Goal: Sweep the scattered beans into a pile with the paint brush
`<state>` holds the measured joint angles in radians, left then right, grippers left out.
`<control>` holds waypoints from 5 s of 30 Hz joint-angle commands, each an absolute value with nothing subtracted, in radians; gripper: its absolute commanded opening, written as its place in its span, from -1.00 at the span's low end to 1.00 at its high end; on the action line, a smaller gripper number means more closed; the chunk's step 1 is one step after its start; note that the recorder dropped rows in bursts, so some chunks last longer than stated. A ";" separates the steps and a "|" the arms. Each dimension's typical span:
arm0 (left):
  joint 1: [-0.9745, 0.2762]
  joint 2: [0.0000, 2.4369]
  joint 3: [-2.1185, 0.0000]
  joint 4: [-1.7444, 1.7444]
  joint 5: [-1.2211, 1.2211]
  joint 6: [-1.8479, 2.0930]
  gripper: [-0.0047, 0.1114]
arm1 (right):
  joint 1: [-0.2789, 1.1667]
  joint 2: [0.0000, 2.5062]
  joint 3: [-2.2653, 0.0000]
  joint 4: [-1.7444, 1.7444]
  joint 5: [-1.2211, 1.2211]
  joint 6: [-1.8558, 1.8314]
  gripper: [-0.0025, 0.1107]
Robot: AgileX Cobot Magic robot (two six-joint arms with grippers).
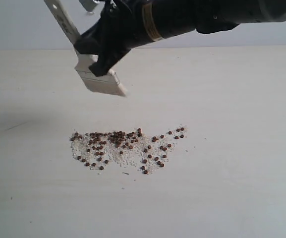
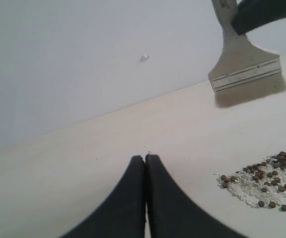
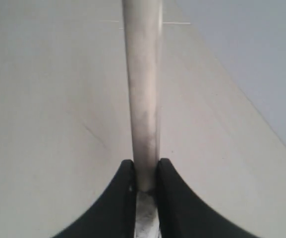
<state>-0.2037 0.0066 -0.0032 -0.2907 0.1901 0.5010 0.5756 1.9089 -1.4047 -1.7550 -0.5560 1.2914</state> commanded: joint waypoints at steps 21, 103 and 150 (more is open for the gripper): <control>-0.206 0.001 0.000 -0.289 0.186 0.501 -0.92 | 1.263 2.093 -1.452 -1.578 0.947 2.129 -0.96; -0.206 0.001 0.000 -0.289 0.193 0.501 -0.92 | 1.157 2.113 -1.519 -1.485 0.875 1.998 -0.96; -0.206 0.001 0.000 -0.289 0.193 0.501 -0.92 | 1.140 1.696 -1.042 -1.724 0.687 1.855 -0.96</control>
